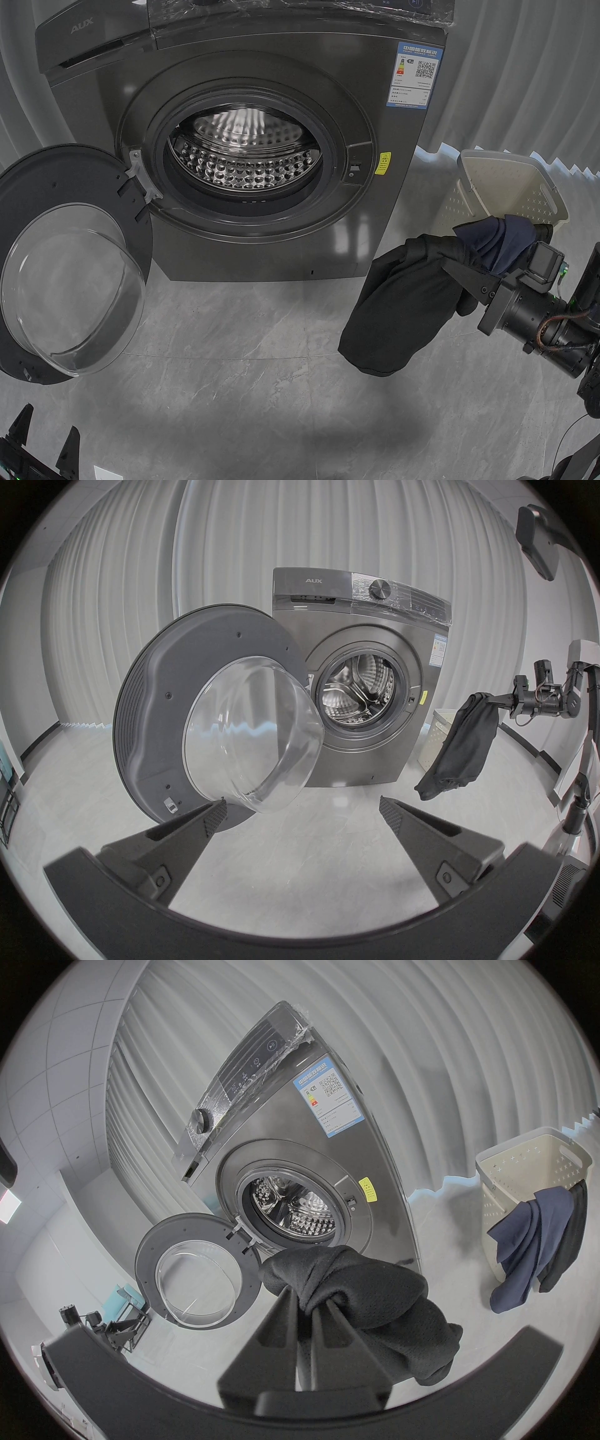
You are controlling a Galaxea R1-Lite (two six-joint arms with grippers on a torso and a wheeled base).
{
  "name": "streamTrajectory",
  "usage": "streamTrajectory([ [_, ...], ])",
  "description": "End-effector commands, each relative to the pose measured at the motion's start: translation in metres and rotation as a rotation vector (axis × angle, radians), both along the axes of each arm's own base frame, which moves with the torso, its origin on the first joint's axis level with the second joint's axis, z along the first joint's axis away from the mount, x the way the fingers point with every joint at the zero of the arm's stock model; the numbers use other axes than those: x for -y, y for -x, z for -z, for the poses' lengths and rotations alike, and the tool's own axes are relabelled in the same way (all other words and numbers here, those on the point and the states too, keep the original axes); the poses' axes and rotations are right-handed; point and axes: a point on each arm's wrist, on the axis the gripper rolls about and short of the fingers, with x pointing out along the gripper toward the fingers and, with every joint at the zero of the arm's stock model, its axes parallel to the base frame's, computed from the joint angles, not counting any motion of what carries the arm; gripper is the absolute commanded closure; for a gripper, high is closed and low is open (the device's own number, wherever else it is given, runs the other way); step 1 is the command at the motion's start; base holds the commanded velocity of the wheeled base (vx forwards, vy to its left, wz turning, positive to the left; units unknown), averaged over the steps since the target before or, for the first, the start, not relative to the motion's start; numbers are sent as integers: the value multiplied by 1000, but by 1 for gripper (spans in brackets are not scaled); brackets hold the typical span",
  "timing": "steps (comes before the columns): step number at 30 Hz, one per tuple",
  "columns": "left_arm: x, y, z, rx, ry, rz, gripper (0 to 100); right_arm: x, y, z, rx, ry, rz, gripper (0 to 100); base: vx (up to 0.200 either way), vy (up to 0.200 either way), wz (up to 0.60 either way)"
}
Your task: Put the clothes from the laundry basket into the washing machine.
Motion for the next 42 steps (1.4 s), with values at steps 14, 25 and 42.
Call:
streamTrajectory([
  [14, 0, 0, 5, 0, -6, -4, 0, -31, 5, -9, 42, 4, 22, 100, 0, 100, 0],
  [25, 0, 0, 5, 0, -43, 7, 0, -61, 8, -15, 77, -45, -18, 100, 0, 0, 0],
  [42, 1, 6, -19, 146, -54, 32, 0, -84, -2, -11, 77, -35, -41, 100, 0, 0, 0],
])
